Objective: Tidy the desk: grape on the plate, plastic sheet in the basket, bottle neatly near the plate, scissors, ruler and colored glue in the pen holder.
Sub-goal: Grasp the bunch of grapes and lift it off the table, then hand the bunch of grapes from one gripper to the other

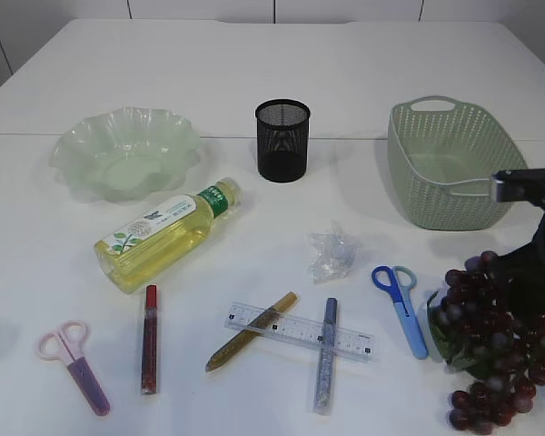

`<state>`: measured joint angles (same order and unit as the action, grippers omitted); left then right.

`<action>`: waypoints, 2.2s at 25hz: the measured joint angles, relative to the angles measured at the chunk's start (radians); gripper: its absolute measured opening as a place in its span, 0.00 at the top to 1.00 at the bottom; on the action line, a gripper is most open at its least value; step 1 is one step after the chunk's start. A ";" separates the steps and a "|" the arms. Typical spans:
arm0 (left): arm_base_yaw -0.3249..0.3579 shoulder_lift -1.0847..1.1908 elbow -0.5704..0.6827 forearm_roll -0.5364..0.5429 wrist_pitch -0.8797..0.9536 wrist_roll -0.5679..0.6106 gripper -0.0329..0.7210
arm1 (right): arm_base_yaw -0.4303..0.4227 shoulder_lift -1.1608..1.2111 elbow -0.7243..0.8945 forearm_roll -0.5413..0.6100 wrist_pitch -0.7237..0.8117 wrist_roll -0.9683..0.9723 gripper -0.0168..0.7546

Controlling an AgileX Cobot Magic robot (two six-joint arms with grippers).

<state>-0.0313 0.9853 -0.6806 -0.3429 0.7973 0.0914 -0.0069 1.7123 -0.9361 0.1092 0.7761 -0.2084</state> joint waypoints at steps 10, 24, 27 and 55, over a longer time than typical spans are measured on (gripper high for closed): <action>0.000 0.000 0.000 0.000 0.000 0.002 0.33 | 0.000 -0.326 0.006 0.073 0.067 -0.028 0.72; 0.000 0.000 0.000 0.000 0.000 0.002 0.34 | 0.036 -0.559 -0.009 0.589 0.206 -0.273 0.72; 0.000 0.000 0.000 0.000 0.000 0.002 0.34 | 0.106 -0.559 -0.064 0.605 0.207 -0.284 0.72; -0.052 0.002 0.041 -0.110 -0.535 0.261 0.37 | 0.292 -0.531 -0.228 0.661 0.181 -0.289 0.73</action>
<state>-0.0836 0.9871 -0.6395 -0.4528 0.2623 0.3526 0.2849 1.1818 -1.1637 0.7697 0.9567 -0.4973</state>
